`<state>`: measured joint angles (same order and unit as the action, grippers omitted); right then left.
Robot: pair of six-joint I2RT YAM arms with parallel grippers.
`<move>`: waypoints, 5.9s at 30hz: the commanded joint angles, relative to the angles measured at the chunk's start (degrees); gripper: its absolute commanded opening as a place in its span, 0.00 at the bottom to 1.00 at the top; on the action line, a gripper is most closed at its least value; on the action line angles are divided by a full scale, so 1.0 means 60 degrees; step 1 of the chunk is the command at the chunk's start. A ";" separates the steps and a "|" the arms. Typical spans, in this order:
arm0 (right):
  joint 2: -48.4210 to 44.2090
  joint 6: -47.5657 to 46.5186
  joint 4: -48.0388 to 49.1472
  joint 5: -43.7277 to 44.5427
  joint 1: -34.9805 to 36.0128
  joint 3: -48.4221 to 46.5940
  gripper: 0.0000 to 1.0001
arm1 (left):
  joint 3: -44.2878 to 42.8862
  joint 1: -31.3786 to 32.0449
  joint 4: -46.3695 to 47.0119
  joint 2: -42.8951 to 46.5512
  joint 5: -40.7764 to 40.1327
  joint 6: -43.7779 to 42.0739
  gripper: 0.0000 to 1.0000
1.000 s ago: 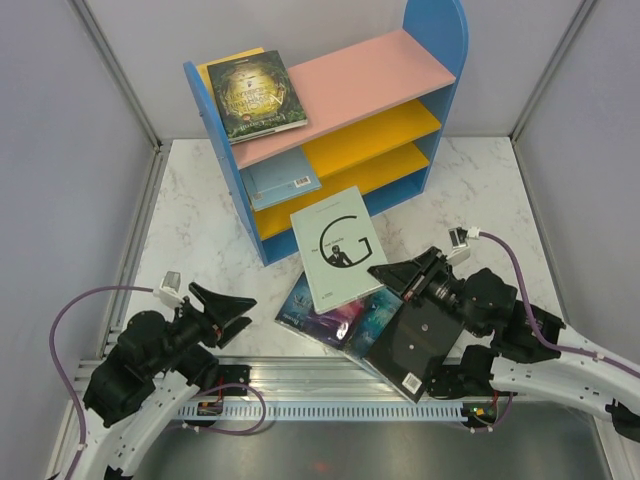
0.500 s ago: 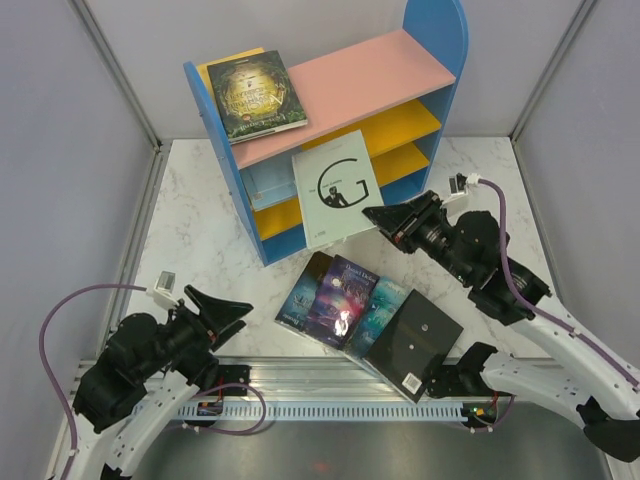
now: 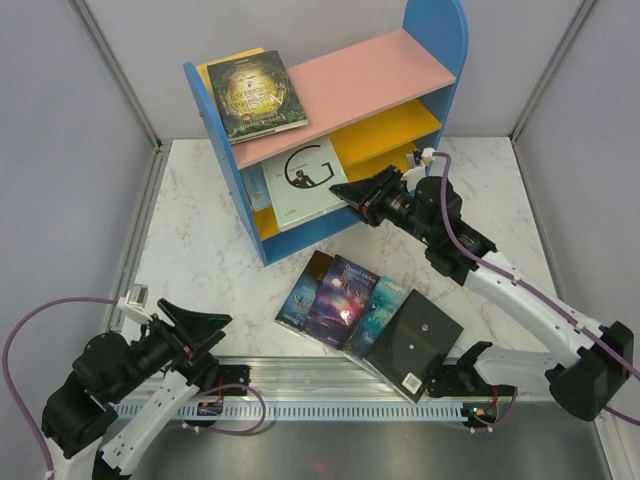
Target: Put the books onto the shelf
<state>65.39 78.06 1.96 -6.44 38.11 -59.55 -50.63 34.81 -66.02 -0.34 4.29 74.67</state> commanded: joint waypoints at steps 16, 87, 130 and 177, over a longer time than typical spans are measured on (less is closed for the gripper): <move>0.3150 0.0320 0.3483 -0.0480 0.0240 -0.2658 0.00 | -0.2415 0.1112 -0.3043 0.0628 -0.2634 0.0108 0.86; -0.4541 -0.3503 -1.0067 0.1014 -0.0389 0.1092 0.98 | 0.3253 0.1274 1.0664 -1.2555 0.3926 -0.4756 0.76; -0.5185 -0.0547 -0.2042 -0.3042 -0.0375 0.4797 0.98 | 0.3985 0.2256 0.8147 -0.2071 0.0149 0.0986 0.02; -0.4496 0.1799 0.3805 -0.0626 0.2116 0.6556 0.12 | 0.6154 0.2255 1.3201 -0.2756 0.0544 0.2759 0.02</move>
<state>39.75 88.12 19.46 -11.70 50.52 -18.98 -13.41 48.36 5.72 -16.97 6.70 90.56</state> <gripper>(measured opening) 0.243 0.230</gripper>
